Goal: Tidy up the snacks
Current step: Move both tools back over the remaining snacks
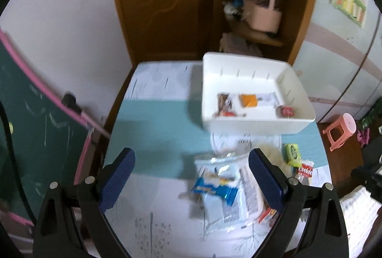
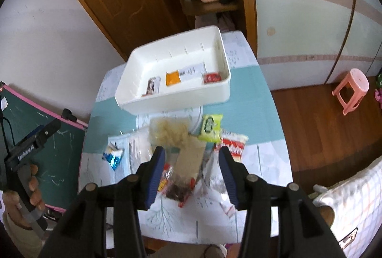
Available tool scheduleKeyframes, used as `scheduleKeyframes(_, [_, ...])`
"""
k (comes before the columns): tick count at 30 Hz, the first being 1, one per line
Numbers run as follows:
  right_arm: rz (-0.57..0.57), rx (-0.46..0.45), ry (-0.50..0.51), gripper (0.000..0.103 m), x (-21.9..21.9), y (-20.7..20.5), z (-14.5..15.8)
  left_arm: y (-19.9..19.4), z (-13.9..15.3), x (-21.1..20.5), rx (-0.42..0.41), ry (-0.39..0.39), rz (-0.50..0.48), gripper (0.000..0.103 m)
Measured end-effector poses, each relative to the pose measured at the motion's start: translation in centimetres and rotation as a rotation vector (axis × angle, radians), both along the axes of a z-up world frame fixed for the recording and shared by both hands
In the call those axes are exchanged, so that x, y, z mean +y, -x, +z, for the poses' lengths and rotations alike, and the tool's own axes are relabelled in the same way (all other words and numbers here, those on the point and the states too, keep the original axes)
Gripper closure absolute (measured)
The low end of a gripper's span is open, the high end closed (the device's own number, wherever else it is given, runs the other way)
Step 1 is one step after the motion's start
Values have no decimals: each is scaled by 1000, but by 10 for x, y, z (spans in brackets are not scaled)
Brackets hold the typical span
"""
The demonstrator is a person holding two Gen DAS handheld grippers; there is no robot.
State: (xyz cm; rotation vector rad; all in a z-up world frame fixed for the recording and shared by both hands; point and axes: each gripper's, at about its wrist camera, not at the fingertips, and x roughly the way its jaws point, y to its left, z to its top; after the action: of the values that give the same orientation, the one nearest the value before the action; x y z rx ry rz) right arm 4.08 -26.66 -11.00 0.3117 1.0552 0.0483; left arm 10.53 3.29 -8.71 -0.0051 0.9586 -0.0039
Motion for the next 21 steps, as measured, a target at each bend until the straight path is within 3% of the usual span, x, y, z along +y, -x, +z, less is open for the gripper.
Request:
scheduleKeyframes(6, [19, 48, 32, 56, 2, 18, -30, 4, -29, 12, 83, 52, 11, 7])
scheduleKeyframes(10, [63, 100, 98, 56, 6, 21, -60, 5, -55, -2, 156, 87, -115, 7])
scheduleKeyframes(15, [121, 149, 153, 56, 9, 22, -94, 3, -84, -25, 205, 34, -224, 7])
scheduleKeyframes(21, [221, 181, 242, 56, 17, 21, -122, -14, -117, -26, 276, 66, -196, 7])
